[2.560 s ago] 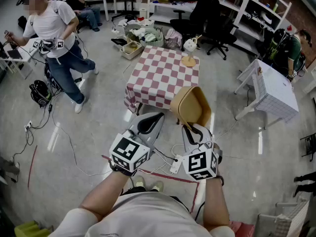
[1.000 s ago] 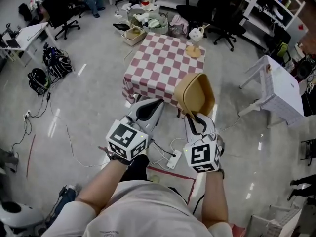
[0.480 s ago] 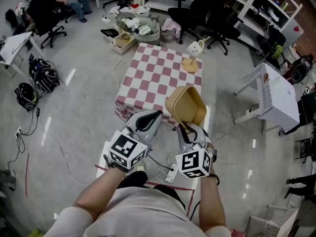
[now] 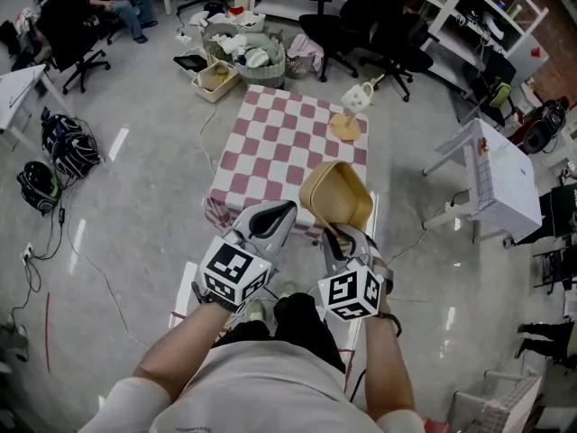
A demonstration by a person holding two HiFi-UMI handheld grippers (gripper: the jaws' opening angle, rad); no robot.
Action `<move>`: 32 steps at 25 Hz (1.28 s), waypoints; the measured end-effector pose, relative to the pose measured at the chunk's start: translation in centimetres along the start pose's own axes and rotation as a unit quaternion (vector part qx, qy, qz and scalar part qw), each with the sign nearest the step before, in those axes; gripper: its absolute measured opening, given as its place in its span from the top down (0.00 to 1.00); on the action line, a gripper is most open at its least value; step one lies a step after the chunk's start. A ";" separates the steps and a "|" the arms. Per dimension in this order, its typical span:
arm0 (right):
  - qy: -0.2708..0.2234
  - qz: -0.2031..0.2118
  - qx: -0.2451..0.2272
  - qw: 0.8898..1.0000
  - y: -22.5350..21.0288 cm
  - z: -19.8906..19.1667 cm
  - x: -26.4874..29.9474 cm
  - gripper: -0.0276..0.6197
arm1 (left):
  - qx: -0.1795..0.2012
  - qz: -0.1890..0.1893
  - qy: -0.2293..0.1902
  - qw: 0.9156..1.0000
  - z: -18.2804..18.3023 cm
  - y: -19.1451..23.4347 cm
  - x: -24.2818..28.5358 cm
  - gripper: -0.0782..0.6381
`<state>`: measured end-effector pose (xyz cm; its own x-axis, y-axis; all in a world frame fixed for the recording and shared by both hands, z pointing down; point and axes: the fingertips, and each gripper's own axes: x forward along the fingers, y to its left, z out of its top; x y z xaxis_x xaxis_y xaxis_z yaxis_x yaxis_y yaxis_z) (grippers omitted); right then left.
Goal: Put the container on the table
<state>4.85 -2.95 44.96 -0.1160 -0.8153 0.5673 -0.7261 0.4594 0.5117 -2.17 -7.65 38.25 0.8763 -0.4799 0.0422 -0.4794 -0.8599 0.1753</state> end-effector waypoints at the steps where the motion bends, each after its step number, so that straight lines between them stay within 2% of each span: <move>1: 0.004 0.002 -0.002 1.000 -0.1 -0.2 0.5 0.88 | 0.000 0.000 0.000 1.000 -0.1 0.2 0.3 0.89; 6: 0.020 0.013 -0.017 1.000 -0.6 -1.2 3.5 0.88 | -0.001 0.002 0.007 1.000 -0.8 1.8 2.1 0.89; 14: 0.046 0.054 -0.034 0.997 -2.2 -5.0 9.9 0.88 | -0.017 0.017 0.026 0.999 -3.2 5.1 7.1 0.89; 23: 0.074 0.104 -0.071 0.989 -4.0 -9.4 17.7 0.88 | -0.052 0.043 0.065 0.996 -7.8 9.8 13.9 0.89; 32: 0.100 0.160 -0.099 0.977 -3.3 -15.2 25.0 0.88 | -0.069 0.067 0.099 0.991 -13.4 13.3 19.0 0.89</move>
<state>14.63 -19.43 67.28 -0.1669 -0.5426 0.8232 -0.5269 0.7548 0.3907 8.73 -25.83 54.58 0.8045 -0.5325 0.2631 -0.5923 -0.7530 0.2866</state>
